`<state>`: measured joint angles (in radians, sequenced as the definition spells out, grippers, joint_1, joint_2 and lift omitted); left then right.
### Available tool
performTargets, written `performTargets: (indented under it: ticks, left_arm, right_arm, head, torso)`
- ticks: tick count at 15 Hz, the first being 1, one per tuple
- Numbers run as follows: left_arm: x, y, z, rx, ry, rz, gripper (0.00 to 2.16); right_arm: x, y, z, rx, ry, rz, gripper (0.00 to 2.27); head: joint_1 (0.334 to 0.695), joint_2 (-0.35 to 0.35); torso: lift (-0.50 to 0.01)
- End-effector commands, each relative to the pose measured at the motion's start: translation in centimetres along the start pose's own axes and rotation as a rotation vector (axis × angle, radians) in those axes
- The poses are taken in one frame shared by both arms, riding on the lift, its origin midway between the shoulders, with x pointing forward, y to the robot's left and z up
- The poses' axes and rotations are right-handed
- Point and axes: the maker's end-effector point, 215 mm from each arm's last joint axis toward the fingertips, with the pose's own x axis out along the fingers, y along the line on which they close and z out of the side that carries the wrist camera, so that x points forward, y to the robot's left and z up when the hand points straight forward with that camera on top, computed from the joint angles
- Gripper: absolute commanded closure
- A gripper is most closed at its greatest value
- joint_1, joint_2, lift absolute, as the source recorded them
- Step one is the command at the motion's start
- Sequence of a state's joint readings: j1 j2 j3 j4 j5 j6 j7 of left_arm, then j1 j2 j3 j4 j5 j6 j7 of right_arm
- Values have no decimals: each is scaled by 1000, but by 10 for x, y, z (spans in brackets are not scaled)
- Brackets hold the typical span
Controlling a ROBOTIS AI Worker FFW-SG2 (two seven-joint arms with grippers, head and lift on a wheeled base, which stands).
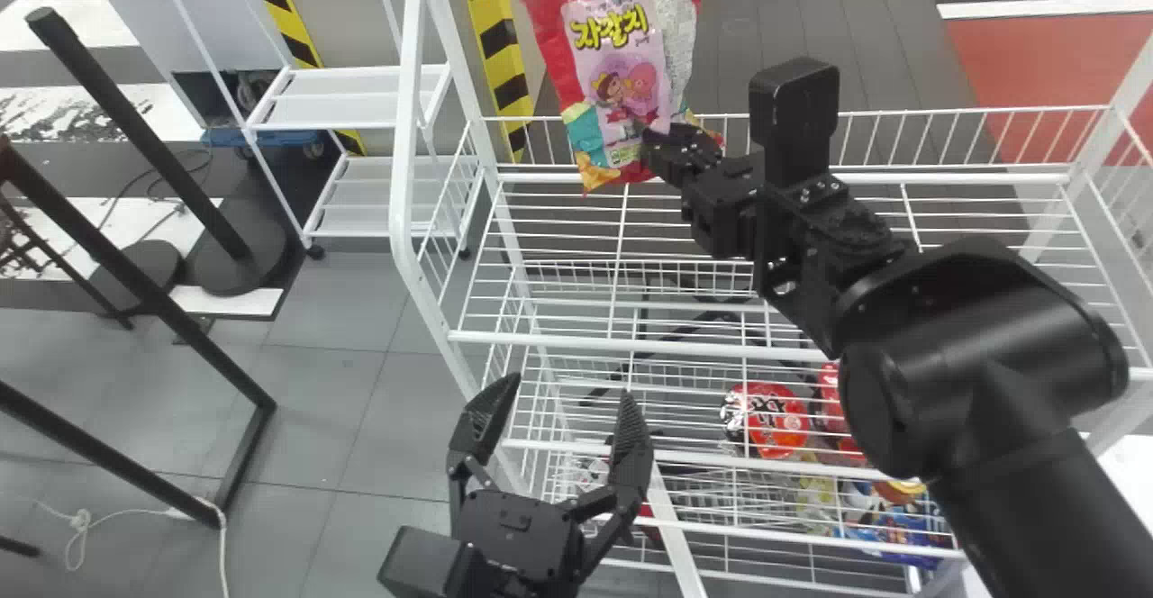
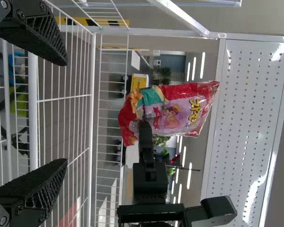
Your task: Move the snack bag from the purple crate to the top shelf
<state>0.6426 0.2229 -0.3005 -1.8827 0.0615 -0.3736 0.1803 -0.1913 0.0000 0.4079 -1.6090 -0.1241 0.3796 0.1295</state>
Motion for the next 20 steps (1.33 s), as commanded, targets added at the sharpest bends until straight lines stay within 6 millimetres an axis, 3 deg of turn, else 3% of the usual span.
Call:
performTargets:
  ticks: [1, 8, 10, 15, 20]
  left_arm:
    - [2, -2, -1, -5, -5, -3, 87]
    - [-7, -1, 9, -16, -56, 0, 83]
    - [-12, -1, 13, -20, -70, 0, 87]
    - [-19, 3, 13, -20, -83, 3, 87]
    - [-19, 5, 12, -20, -87, 6, 87]
  right_arm:
    - [-4, 13, -4, 30, -38, -4, 1686]
    - [-20, 26, -4, 112, -242, -69, 1690]
    - [-24, 31, -14, 96, -271, -89, 1690]
    - [-19, 4, -26, 36, -289, -171, 1690]
    - [-8, -39, -35, 23, -251, -241, 1686]
  head:
    - [695, 199]
    - [695, 214]
    - [695, 219]
    - [695, 223]
    - [695, 187]
  torso:
    - [-1]
    - [-1]
    - [-1]
    - [-1]
    - [-1]
